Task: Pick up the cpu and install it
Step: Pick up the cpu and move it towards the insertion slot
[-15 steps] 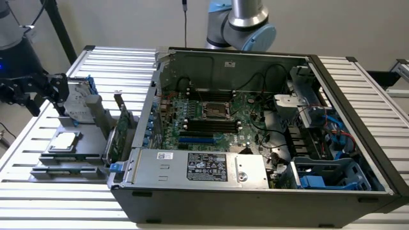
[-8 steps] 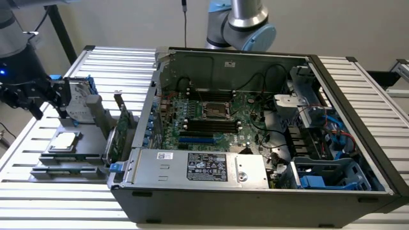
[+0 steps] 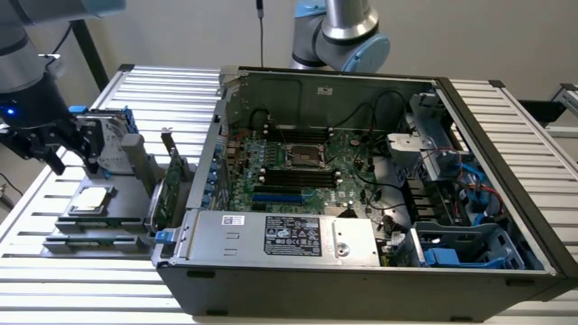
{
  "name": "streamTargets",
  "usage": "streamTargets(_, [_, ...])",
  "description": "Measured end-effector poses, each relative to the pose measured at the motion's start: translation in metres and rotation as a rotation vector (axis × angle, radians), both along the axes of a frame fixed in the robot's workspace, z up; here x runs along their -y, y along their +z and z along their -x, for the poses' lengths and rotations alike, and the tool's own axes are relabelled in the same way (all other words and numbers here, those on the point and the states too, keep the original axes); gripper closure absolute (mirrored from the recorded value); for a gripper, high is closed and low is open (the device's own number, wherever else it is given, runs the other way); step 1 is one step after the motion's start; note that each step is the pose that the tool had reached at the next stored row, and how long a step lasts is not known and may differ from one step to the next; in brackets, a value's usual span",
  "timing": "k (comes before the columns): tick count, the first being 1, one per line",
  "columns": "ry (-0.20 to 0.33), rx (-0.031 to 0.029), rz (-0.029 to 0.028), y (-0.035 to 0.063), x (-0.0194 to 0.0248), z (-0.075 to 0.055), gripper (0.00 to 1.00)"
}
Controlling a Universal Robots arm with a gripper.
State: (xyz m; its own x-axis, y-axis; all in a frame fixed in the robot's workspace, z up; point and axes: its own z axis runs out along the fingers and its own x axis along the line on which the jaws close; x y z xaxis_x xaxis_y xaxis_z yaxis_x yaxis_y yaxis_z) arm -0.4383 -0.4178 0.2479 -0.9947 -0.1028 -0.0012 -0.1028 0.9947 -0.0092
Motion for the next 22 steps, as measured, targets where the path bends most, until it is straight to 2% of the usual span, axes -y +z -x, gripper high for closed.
streamTargets(7, [-0.002,0.0,0.0,-0.0119,0.0006,0.0,0.4])
streamTargets(13, [-0.002,0.0,-0.0001,-0.0125,0.0011,0.0,0.4])
streamTargets(19, [-0.002,-0.0056,0.0,-0.0129,0.0059,0.0,0.4])
streamTargets(22, [-0.002,-0.0059,0.0,-0.0135,0.0086,-0.001,0.4])
